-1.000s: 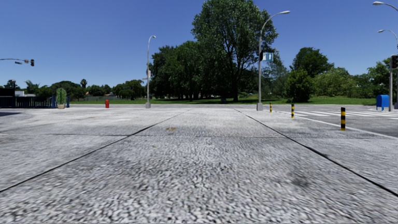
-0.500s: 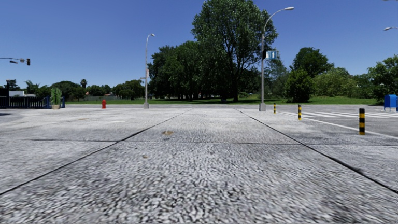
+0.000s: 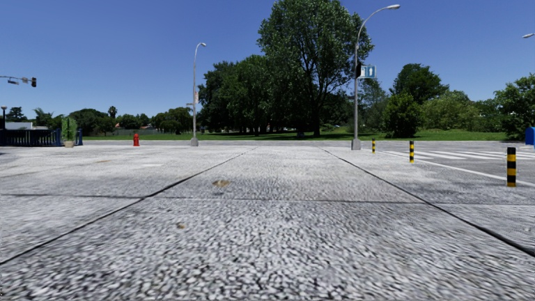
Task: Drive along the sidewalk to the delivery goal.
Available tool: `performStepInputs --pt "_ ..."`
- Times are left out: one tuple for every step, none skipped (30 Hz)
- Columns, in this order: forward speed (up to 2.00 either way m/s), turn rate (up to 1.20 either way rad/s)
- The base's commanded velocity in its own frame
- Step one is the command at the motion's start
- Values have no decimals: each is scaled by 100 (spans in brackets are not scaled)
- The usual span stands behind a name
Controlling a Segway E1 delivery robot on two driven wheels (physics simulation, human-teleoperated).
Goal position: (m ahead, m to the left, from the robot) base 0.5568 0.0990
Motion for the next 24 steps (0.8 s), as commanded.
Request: performStepInputs --pt "71 0" --pt "71 0" --pt "62 0" --pt "54 0" --pt "50 0" --pt "50 0" --pt "47 0" --pt "38 0" --pt "33 0" --pt "33 0" --pt "26 0" --pt "7 0" --pt "0 0" --pt "0 0" --pt "0 0" --pt "0 0" --pt "0 0" --pt "0 0" --pt "0 0" --pt "0 0" --pt "0 0" --pt "0 0" --pt "0 0" --pt "0 0"
